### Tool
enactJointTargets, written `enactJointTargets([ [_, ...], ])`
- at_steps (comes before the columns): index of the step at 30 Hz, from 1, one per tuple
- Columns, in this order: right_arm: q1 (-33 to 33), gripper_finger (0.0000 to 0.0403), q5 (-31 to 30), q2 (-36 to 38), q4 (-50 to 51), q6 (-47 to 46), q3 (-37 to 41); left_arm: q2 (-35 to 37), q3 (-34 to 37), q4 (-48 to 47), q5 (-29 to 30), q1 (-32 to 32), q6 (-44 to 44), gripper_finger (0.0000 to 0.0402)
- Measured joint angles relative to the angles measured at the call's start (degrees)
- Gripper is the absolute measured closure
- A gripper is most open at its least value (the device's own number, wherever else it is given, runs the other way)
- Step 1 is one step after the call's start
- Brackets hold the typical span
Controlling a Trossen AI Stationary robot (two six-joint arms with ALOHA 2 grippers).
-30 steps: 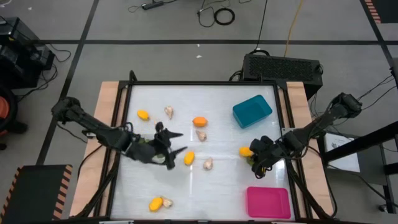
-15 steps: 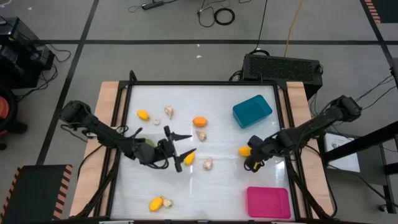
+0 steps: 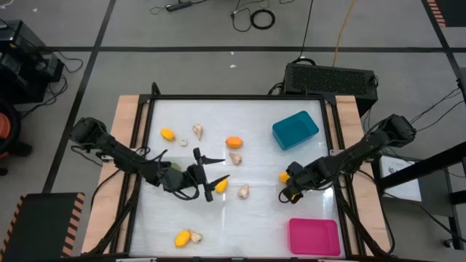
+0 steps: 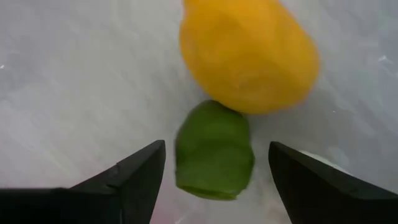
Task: Sort produce into baskets
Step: Put the green lime into the transparent bin
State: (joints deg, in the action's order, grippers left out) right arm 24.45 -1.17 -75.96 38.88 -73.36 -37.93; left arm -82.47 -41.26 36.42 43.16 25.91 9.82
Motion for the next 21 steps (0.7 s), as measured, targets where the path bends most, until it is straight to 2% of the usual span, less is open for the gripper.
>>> enactJointTargets([
  [4, 0.0, 0.0134, 0.1, -0.8, -1.9, 0.0, 0.0, 4.3, 3.4, 1.1, 7.1, 1.7, -0.2, 0.0135],
  [7, 0.0, 0.0157, 1.9, -0.8, -2.0, 0.0, 0.0, 8.1, 8.0, 1.4, 11.0, 3.3, -0.7, 0.0135],
  [10, 0.0, 0.0193, 3.6, -0.9, -2.1, -1.1, 0.0, 11.7, 12.2, 4.9, 12.9, 3.9, -1.7, 0.0135],
  [16, 0.0, 0.0269, 4.3, -0.7, -3.9, -1.1, 0.0, 14.7, 16.9, 9.6, 12.6, 3.9, -2.0, 0.0135],
  [19, 0.0, 0.0280, 4.3, -0.5, -4.9, -1.1, -0.7, 15.4, 18.3, 9.5, 13.8, 4.0, -2.0, 0.0135],
  [21, 0.0, 0.0275, 4.3, -0.4, -4.8, -0.7, -2.6, 15.5, 18.8, 9.4, 17.6, 4.2, -2.3, 0.0135],
])
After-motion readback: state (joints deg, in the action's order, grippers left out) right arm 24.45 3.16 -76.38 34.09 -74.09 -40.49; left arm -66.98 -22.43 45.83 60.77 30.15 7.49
